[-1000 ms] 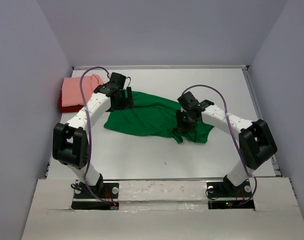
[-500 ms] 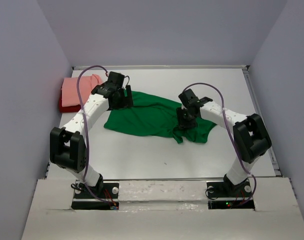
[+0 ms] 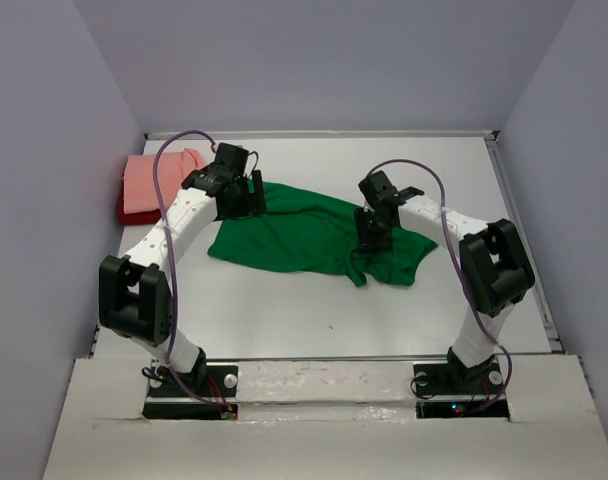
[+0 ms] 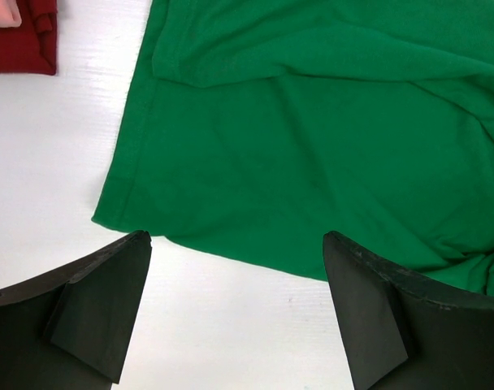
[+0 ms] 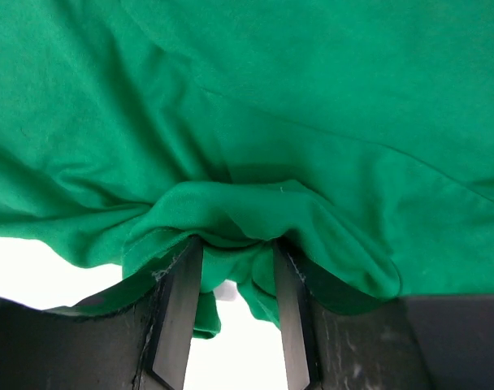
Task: Fold and stack the t-shirts
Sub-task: Flatten the tshirt out
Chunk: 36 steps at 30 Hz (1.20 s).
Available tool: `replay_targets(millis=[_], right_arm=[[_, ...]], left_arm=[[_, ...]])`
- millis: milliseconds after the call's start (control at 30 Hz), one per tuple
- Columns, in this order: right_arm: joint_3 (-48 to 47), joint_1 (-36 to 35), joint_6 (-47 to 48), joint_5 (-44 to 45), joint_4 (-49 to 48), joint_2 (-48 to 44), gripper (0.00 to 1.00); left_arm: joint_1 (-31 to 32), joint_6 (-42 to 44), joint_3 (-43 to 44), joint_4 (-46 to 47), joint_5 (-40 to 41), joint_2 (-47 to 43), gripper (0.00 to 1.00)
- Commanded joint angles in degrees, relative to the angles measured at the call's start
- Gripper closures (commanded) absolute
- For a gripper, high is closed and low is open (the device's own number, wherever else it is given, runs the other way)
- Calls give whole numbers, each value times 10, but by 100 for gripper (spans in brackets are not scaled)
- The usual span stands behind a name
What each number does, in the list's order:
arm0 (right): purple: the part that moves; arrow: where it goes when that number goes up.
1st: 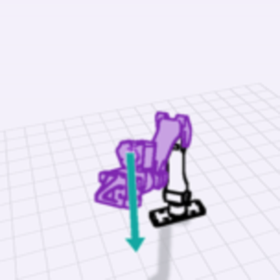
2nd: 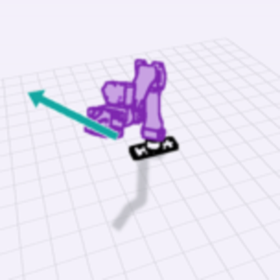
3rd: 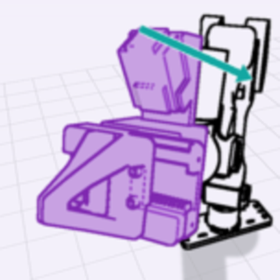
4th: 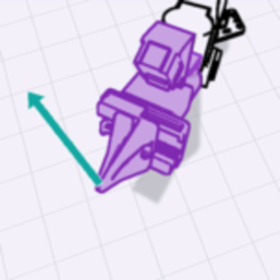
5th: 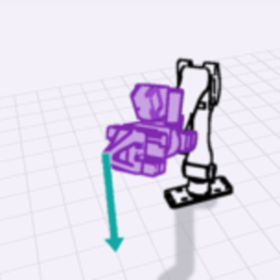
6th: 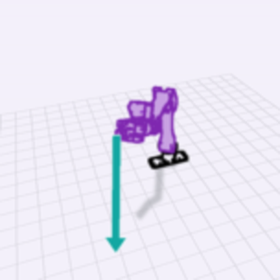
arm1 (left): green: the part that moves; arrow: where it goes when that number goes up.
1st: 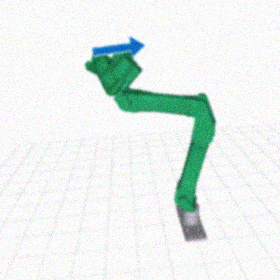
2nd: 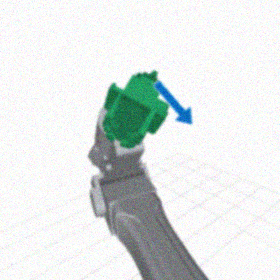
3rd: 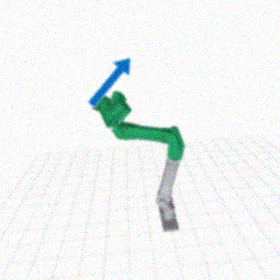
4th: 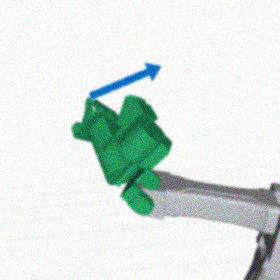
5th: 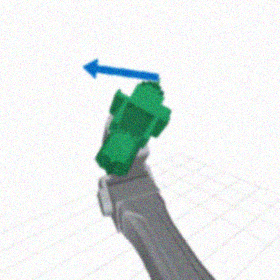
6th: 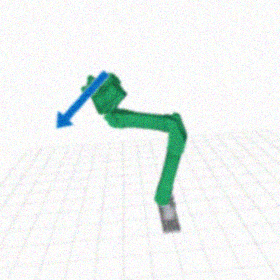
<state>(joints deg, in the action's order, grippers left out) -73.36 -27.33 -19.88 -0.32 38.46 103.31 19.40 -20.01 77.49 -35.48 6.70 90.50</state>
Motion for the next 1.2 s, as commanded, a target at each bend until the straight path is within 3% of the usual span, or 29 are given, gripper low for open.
replay_targets(millis=[0,167,467,567,600,700,1167], right_arm=[[-10,8,11,-27,-31,9,55],[0,8,4,-45,-37,12,59],[-5,8,-2,-53,-28,-15,82],[0,8,-2,-44,-25,-20,78],[0,8,-2,-38,-24,-18,69],[3,8,-2,-26,-16,-25,63],[20,-33,-34,-30,-8,-47,61]], left_arm=[[-2,4,1,-7,5,-41,3],[-7,5,-2,-7,7,-50,3],[-8,-1,-22,9,-3,-39,3],[-7,0,-22,9,-5,-38,4],[-7,0,-21,9,-5,-38,4],[-7,1,-22,9,-4,-41,4],[-7,1,-9,6,-5,-35,3]])
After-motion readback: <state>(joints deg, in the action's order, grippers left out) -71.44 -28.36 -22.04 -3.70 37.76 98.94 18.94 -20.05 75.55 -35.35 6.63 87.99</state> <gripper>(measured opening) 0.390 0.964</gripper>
